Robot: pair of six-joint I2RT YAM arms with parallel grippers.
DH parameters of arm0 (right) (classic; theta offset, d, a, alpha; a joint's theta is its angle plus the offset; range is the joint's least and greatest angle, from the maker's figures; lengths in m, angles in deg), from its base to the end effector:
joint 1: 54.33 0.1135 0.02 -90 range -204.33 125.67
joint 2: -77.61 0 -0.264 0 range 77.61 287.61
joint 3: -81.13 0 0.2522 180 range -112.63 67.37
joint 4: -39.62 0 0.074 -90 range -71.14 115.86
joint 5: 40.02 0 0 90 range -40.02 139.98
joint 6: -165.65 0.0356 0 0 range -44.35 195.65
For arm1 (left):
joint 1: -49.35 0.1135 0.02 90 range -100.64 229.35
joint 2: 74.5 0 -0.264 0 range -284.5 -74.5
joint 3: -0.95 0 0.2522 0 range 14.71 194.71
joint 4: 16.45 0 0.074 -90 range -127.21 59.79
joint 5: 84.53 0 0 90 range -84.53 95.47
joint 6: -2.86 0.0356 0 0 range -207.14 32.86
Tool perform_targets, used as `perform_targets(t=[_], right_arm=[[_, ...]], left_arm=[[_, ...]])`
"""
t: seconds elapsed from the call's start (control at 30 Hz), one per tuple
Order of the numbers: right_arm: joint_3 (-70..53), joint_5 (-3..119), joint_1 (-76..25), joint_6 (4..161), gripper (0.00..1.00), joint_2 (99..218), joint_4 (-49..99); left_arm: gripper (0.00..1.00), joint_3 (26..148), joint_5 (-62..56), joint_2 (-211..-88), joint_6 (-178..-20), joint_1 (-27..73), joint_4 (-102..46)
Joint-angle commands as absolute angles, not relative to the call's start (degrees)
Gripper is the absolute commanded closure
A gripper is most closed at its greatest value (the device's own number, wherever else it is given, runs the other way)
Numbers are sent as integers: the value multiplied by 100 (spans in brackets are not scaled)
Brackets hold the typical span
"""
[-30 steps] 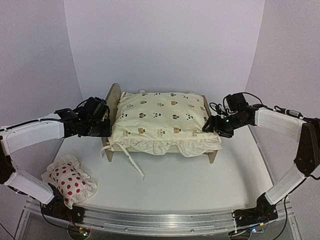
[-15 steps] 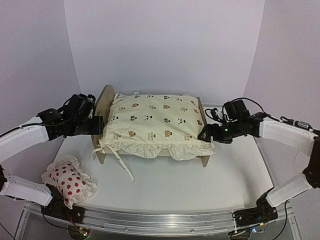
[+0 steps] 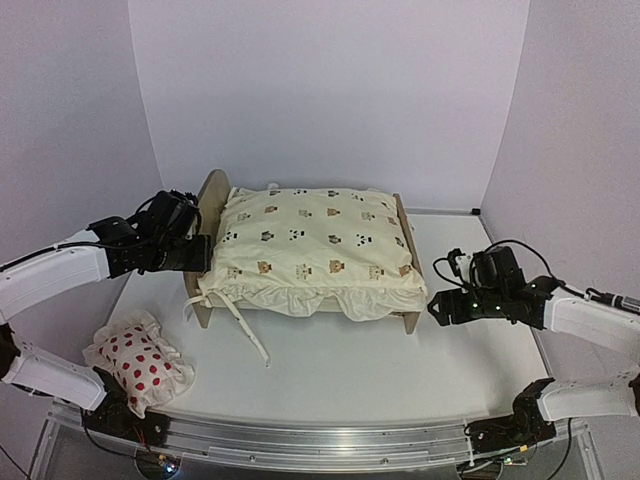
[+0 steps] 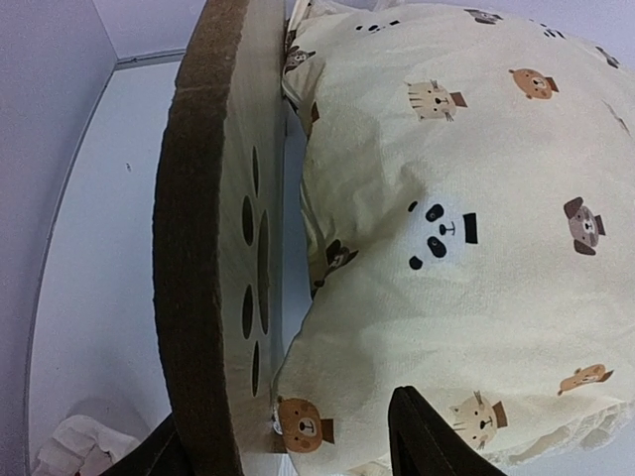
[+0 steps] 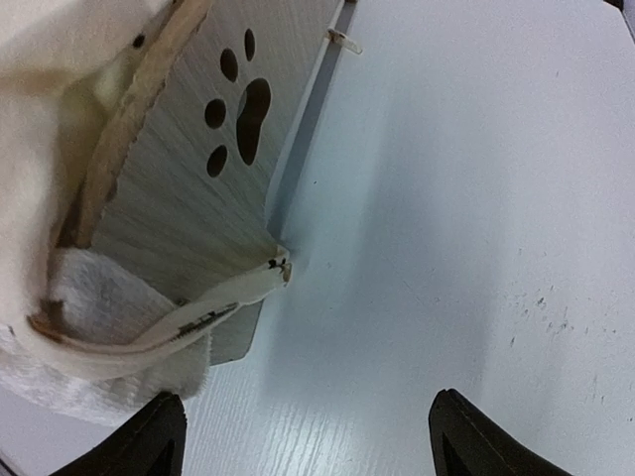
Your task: Set up the pet bed
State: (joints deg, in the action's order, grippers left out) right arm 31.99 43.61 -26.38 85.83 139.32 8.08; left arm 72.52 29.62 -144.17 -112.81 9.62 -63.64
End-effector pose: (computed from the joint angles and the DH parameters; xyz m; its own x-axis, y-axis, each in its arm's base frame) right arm 0.1958 0.0994 0.2149 -0.6751 -0.1593 -0.7204 -0.2805 0.9585 0.0509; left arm 0.2056 -0.1519 0.2937 -0.6494 0.0257 -0.7600 0.0894 0.9951 -0.0427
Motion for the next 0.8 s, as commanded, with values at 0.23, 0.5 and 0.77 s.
perform_targets(t=[0.23, 0.5, 0.77], right_arm=[[4134, 4479, -2620, 7628, 29, 14575, 3830], [5043, 4307, -2626, 7243, 37, 15341, 6464], [5402, 4567, -2622, 7050, 50, 16218, 8485]], left_arm=[[43, 7562, 2738, -14587, -11306, 945, -6003], [47, 7663, 2788, -14767, -11289, 953, -5961], [49, 7672, 2776, -14901, -11249, 989, -5891]])
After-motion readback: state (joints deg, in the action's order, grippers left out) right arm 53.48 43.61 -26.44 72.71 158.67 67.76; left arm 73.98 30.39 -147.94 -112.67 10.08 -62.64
